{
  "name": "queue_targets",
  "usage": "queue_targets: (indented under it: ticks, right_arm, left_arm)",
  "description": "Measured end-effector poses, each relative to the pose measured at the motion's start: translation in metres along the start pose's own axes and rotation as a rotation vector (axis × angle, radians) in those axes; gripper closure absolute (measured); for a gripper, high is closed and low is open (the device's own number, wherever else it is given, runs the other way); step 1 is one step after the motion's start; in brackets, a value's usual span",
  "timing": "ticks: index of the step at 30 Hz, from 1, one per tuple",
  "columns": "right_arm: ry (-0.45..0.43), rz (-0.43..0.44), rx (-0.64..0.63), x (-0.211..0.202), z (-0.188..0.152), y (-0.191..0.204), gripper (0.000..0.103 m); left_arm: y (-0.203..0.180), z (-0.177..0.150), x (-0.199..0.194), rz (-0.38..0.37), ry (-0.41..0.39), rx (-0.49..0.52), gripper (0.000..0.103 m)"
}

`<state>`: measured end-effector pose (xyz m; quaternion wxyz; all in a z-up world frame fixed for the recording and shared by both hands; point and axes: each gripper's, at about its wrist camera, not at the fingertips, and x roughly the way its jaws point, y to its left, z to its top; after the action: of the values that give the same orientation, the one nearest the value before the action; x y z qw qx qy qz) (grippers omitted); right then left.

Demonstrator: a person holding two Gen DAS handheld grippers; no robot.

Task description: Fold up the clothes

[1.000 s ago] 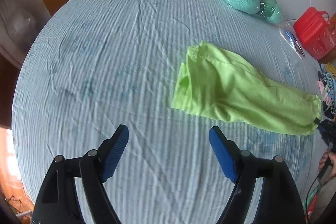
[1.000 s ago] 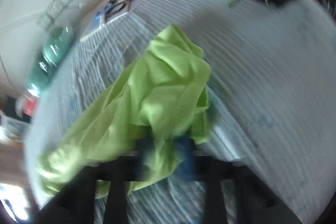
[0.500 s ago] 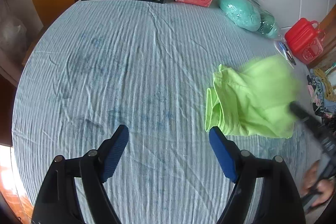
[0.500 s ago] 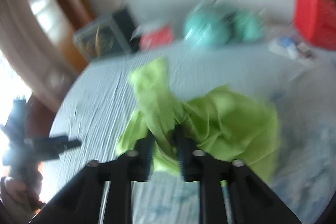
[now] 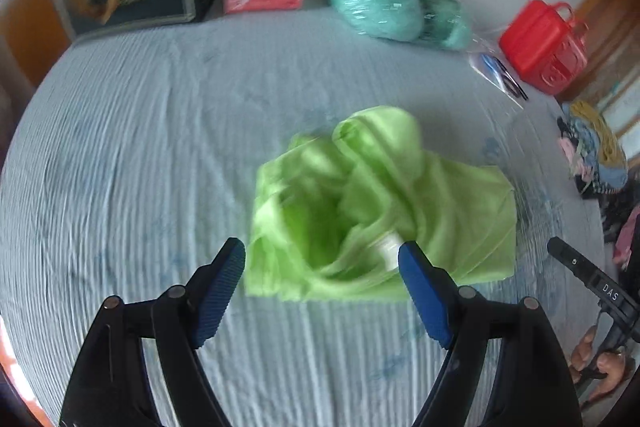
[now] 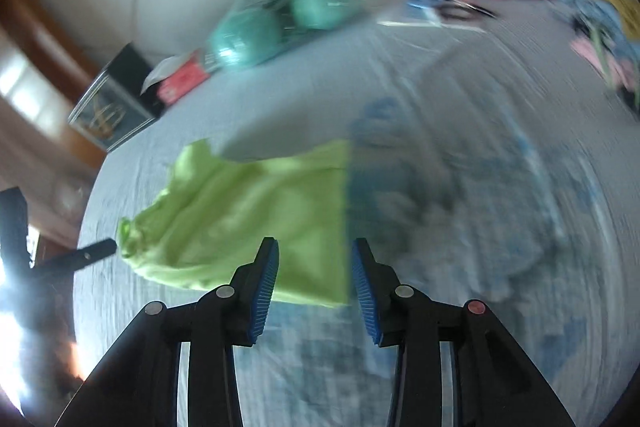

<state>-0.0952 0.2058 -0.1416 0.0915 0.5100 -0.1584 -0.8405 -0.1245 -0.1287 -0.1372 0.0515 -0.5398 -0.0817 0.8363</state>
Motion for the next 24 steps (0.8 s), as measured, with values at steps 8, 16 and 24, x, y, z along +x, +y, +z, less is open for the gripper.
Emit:
queue_targets:
  ticks: [8, 16, 24]
  right_arm:
    - [0.019, 0.041, 0.039, 0.000, -0.018, -0.021, 0.065]
    - [0.021, 0.062, 0.033, -0.003, -0.019, -0.023, 0.065]
    - [0.061, 0.097, -0.002, 0.016, -0.005, 0.004, 0.056]
  left_arm:
    - [-0.037, 0.040, 0.062, 0.011, 0.108, 0.060, 0.077]
    - [0.019, 0.022, 0.022, 0.103, 0.016, -0.031, 0.093]
    - [0.033, 0.012, -0.011, -0.068, -0.007, -0.072, 0.059]
